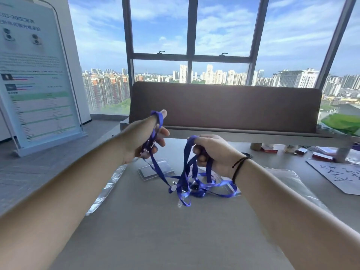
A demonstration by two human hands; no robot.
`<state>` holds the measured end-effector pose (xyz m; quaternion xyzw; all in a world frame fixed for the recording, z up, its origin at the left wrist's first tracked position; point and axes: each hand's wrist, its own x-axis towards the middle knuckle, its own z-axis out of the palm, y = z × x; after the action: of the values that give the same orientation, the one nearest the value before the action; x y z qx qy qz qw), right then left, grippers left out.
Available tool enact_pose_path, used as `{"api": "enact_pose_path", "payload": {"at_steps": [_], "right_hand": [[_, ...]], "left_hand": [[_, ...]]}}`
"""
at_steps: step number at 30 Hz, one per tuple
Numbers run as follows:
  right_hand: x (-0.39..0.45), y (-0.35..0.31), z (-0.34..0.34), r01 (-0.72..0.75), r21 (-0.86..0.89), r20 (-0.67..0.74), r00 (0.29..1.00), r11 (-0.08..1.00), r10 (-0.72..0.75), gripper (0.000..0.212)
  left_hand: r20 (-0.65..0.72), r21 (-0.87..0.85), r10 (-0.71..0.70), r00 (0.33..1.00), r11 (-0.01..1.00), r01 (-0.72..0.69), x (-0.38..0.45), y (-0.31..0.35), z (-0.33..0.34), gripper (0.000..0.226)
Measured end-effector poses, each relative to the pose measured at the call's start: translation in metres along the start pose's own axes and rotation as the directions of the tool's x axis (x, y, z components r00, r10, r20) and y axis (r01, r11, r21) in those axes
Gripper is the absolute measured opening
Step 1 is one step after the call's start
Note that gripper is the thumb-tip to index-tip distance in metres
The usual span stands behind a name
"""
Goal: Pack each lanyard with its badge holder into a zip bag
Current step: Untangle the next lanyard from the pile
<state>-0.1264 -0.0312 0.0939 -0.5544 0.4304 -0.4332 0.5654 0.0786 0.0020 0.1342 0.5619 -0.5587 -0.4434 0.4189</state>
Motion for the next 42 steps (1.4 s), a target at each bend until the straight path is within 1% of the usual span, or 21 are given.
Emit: {"api": "enact_pose_path", "payload": {"at_steps": [3, 5, 7, 10, 13, 15, 17, 20, 22, 24, 25, 26, 29, 31, 32, 34, 36, 39, 40, 41, 42], "right_hand": [[0.001, -0.027, 0.006, 0.083, 0.059, 0.021, 0.996, 0.995, -0.085, 0.021], [0.001, -0.044, 0.006, 0.106, 0.115, 0.003, 0.994, 0.988, -0.107, 0.021], [0.0, -0.06, 0.003, 0.099, 0.161, -0.018, 0.995, 0.982, -0.097, 0.028], [0.0, -0.085, 0.002, 0.062, 0.192, -0.06, 0.997, 0.979, -0.052, 0.039], [0.0, -0.102, 0.003, 0.051, 0.219, -0.082, 0.996, 0.974, -0.034, 0.041], [-0.001, -0.101, 0.002, 0.057, 0.226, -0.065, 0.997, 0.972, -0.043, 0.049], [-0.002, -0.1, -0.001, 0.081, 0.222, -0.088, 0.994, 0.972, -0.062, 0.057], [0.004, -0.11, 0.0, 0.16, 0.351, -0.114, 0.985, 0.923, -0.127, 0.05], [0.005, -0.118, 0.003, 0.177, 0.413, -0.092, 0.984, 0.894, -0.153, 0.049], [0.006, -0.119, 0.005, 0.193, 0.432, -0.082, 0.981, 0.881, -0.175, 0.049], [0.005, -0.12, 0.006, 0.196, 0.435, -0.08, 0.981, 0.879, -0.179, 0.048], [0.005, -0.12, 0.007, 0.197, 0.44, -0.081, 0.98, 0.876, -0.18, 0.047], [0.008, -0.117, 0.008, 0.225, 0.504, -0.113, 0.974, 0.834, -0.195, 0.043], [0.01, -0.116, 0.006, 0.234, 0.546, -0.119, 0.972, 0.805, -0.202, 0.041], [0.01, -0.114, 0.004, 0.221, 0.546, -0.101, 0.975, 0.808, -0.198, 0.04], [0.008, -0.109, -0.003, 0.179, 0.5, -0.047, 0.983, 0.847, -0.179, 0.04], [0.01, -0.095, -0.01, 0.14, 0.416, -0.036, 0.99, 0.898, -0.137, 0.035], [0.022, -0.055, -0.017, 0.1, 0.326, -0.115, 0.991, 0.94, -0.065, 0.015], [0.028, -0.038, -0.02, 0.078, 0.271, -0.149, 0.988, 0.959, -0.038, 0.013], [0.032, -0.019, -0.022, 0.046, 0.154, -0.166, 0.986, 0.987, -0.02, 0.021], [0.035, -0.002, -0.024, 0.014, -0.066, -0.167, 0.986, 0.998, -0.025, 0.028]], "left_hand": [[-0.019, 0.152, 0.001, 1.0, 0.988, 0.002, 0.006, -0.033, 0.017, 0.058], [0.002, 0.249, 0.047, 0.999, 0.967, -0.046, 0.009, -0.053, 0.025, 0.058], [0.024, 0.285, 0.109, 0.994, 0.952, -0.111, 0.012, -0.069, 0.031, 0.057], [0.041, 0.286, 0.191, 0.981, 0.938, -0.195, 0.011, -0.082, 0.034, 0.048], [0.12, 0.331, 0.25, 0.961, 0.902, -0.276, 0.019, -0.099, 0.03, 0.068], [0.18, 0.329, 0.204, 0.962, 0.909, -0.255, 0.026, -0.11, 0.028, 0.077], [0.238, 0.359, 0.161, 0.958, 0.902, -0.241, 0.029, -0.116, 0.029, 0.081], [0.302, 0.417, 0.103, 0.948, 0.88, -0.228, 0.028, -0.123, 0.034, 0.089], [0.33, 0.38, 0.087, 0.94, 0.899, -0.217, 0.025, -0.126, 0.038, 0.088], [0.315, 0.338, 0.115, 0.942, 0.914, -0.225, 0.025, -0.127, 0.043, 0.093], [0.3, 0.349, 0.132, 0.945, 0.906, -0.238, 0.025, -0.127, 0.047, 0.09], [0.293, 0.374, 0.155, 0.943, 0.89, -0.262, 0.026, -0.126, 0.052, 0.079], [0.274, 0.4, 0.201, 0.941, 0.866, -0.301, 0.027, -0.121, 0.065, 0.033], [0.241, 0.367, 0.203, 0.949, 0.886, -0.283, 0.028, -0.118, 0.073, 0.017], [0.217, 0.345, 0.21, 0.953, 0.897, -0.276, 0.029, -0.116, 0.076, 0.013], [0.125, 0.265, 0.204, 0.971, 0.936, -0.231, 0.031, -0.112, 0.078, 0.018], [0.017, 0.139, 0.158, 0.987, 0.977, -0.158, 0.032, -0.104, 0.073, 0.021], [-0.048, -0.022, 0.124, 0.991, 0.992, -0.125, 0.032, -0.089, 0.059, 0.024], [-0.053, -0.07, 0.126, 0.991, 0.989, -0.129, 0.03, -0.083, 0.055, 0.025], [-0.052, -0.115, 0.128, 0.99, 0.984, -0.133, 0.028, -0.076, 0.052, 0.026], [-0.044, -0.145, 0.132, 0.99, 0.98, -0.137, 0.026, -0.069, 0.049, 0.027]]}}
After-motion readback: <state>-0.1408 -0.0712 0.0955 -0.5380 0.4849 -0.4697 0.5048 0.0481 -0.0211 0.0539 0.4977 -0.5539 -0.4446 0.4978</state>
